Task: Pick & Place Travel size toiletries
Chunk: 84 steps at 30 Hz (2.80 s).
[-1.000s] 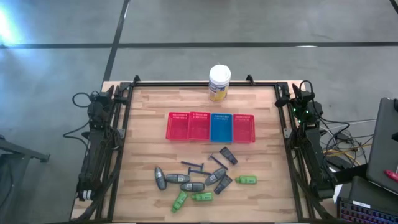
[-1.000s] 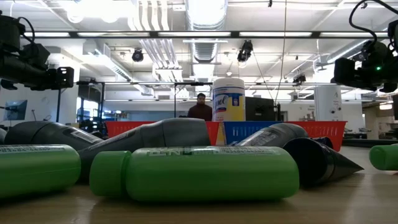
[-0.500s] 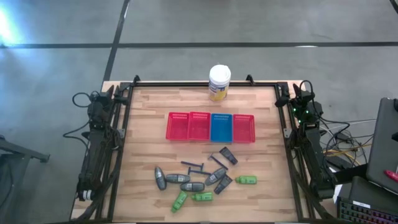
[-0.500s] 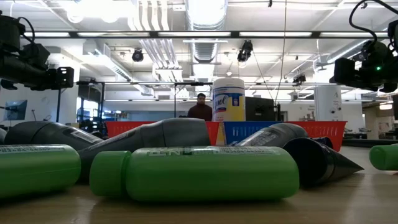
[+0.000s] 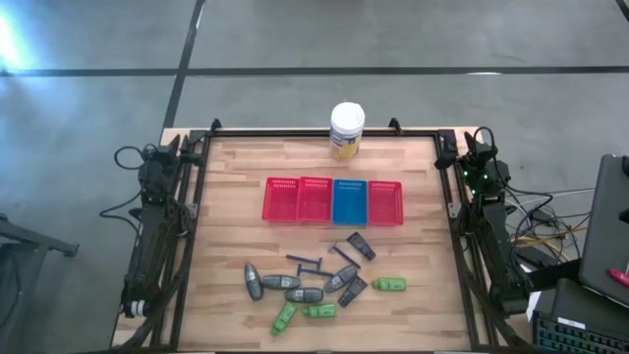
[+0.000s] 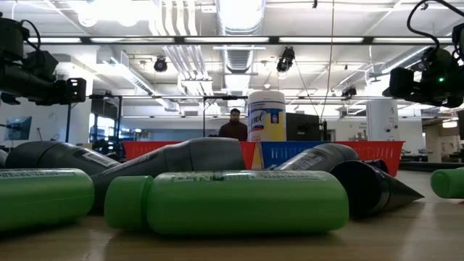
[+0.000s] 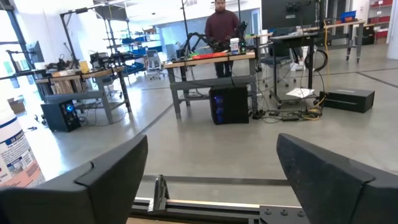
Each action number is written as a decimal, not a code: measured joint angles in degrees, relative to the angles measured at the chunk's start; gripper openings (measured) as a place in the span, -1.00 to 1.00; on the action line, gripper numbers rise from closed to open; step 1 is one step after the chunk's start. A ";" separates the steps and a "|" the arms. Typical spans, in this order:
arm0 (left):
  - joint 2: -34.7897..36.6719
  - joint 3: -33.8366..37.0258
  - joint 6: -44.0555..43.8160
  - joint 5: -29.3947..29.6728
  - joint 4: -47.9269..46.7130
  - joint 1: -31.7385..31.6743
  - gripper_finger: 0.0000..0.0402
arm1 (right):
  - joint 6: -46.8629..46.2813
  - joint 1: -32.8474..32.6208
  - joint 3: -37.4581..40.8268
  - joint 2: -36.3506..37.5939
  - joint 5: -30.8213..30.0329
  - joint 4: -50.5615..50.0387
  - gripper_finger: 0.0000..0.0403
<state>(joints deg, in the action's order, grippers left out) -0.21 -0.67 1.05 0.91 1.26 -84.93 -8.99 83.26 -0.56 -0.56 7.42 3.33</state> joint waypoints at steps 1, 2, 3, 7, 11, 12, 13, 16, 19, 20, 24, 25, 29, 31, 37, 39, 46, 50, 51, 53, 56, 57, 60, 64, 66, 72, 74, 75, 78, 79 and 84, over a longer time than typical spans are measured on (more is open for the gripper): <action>0.00 0.00 0.01 -0.02 0.00 0.01 -0.45 | -0.02 0.00 0.02 0.02 0.00 0.00 0.78; 0.00 0.00 -0.01 0.00 0.00 0.00 -0.45 | -0.02 0.00 0.02 0.02 0.02 0.00 0.78; 0.00 0.00 -0.01 0.00 0.00 0.00 -0.45 | -0.02 0.00 0.02 0.00 0.00 0.00 0.79; 0.02 0.00 0.00 0.00 0.00 0.01 -0.45 | -0.02 0.00 0.01 0.02 0.01 0.00 0.76; 0.00 0.00 -0.01 0.00 0.00 0.02 -0.45 | -0.02 0.00 0.01 0.00 0.01 0.00 0.70; 0.01 0.00 0.01 -0.01 0.00 0.00 -0.45 | -0.02 0.00 0.00 0.02 0.02 0.00 0.68; 0.01 0.00 0.01 0.00 0.00 0.00 -0.45 | -0.02 0.00 0.02 0.01 0.01 0.00 0.67; 0.01 0.00 0.00 -0.01 0.00 0.01 -0.45 | -0.02 0.00 0.02 0.02 0.00 0.00 0.62; 0.01 0.00 0.00 0.00 0.00 0.00 -0.45 | -0.02 0.00 0.02 0.02 0.00 0.00 0.57; 0.02 0.00 -0.01 0.00 0.00 0.00 -0.45 | -0.02 0.00 0.02 0.02 0.00 0.00 0.55; 0.02 0.00 -0.01 0.00 0.00 0.00 -0.45 | -0.01 0.00 0.01 0.01 0.01 0.00 0.49; 0.02 0.00 -0.01 -0.02 0.00 0.00 -0.45 | -0.02 0.00 0.02 0.02 0.01 0.00 0.47; 0.01 0.00 -0.01 -0.02 0.00 0.00 -0.45 | -0.02 0.00 0.00 0.02 0.00 0.00 0.41; 0.00 0.00 0.01 -0.02 0.00 0.00 -0.45 | 0.00 0.00 0.00 0.02 0.02 0.00 0.38; 0.02 0.00 0.00 0.00 0.00 0.01 -0.45 | -0.02 0.00 0.02 0.02 0.00 0.00 0.30; 0.02 0.00 0.01 -0.01 0.00 0.01 -0.45 | -0.02 0.00 0.02 0.01 0.01 0.00 0.27; 0.00 0.00 0.01 0.00 0.00 0.01 -0.45 | -0.02 0.00 0.00 0.00 0.00 0.00 0.18; 0.02 0.00 0.01 -0.02 0.00 0.01 -0.45 | -0.02 0.00 0.02 0.02 0.02 0.00 0.14; 0.01 0.00 0.01 -0.01 0.00 0.00 -0.45 | -0.02 0.00 0.02 0.02 0.02 0.00 0.14; 0.00 0.00 0.00 -0.01 0.00 0.00 -0.45 | -0.02 0.00 0.00 0.00 0.02 0.00 0.12; 0.01 0.00 0.00 -0.02 0.00 0.00 -0.45 | -0.02 0.00 0.02 0.02 0.02 0.00 0.11; 0.01 0.00 0.00 0.00 0.00 0.00 -0.45 | -0.02 0.00 0.02 0.00 0.01 0.00 0.10; 0.02 0.00 0.01 0.00 0.00 0.02 -0.45 | -0.02 0.00 0.02 0.01 0.02 0.00 0.09; 0.02 0.00 0.00 -0.01 0.00 0.01 -0.45 | -0.02 0.00 0.00 0.02 0.00 0.00 0.11; 0.00 0.00 -0.01 0.00 0.00 0.01 -0.45 | -0.02 0.00 0.02 0.02 0.00 0.00 0.13; 0.01 0.00 -0.01 -0.01 0.00 0.01 -0.45 | -0.02 0.00 0.02 0.01 0.01 0.00 0.23; 0.01 0.00 0.00 -0.01 0.00 0.00 -0.45 | -0.02 0.00 0.00 0.02 0.02 0.00 0.27; 0.00 0.00 -0.01 -0.01 0.00 0.01 -0.45 | -0.02 0.00 0.02 0.01 0.00 0.00 0.28; 0.01 0.00 0.00 -0.01 0.00 0.02 -0.45 | -0.01 0.00 0.00 0.01 0.00 0.00 0.33; 0.00 0.00 0.01 0.00 0.00 0.00 -0.45 | -0.02 0.00 0.00 0.02 0.02 0.00 0.35; 0.00 0.00 0.01 0.00 0.00 0.00 -0.45 | -0.02 0.00 0.02 0.00 0.02 0.00 0.42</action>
<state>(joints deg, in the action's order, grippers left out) -0.21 -0.67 1.06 0.91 1.26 -84.93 -9.02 83.26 -0.54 -0.55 7.44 3.33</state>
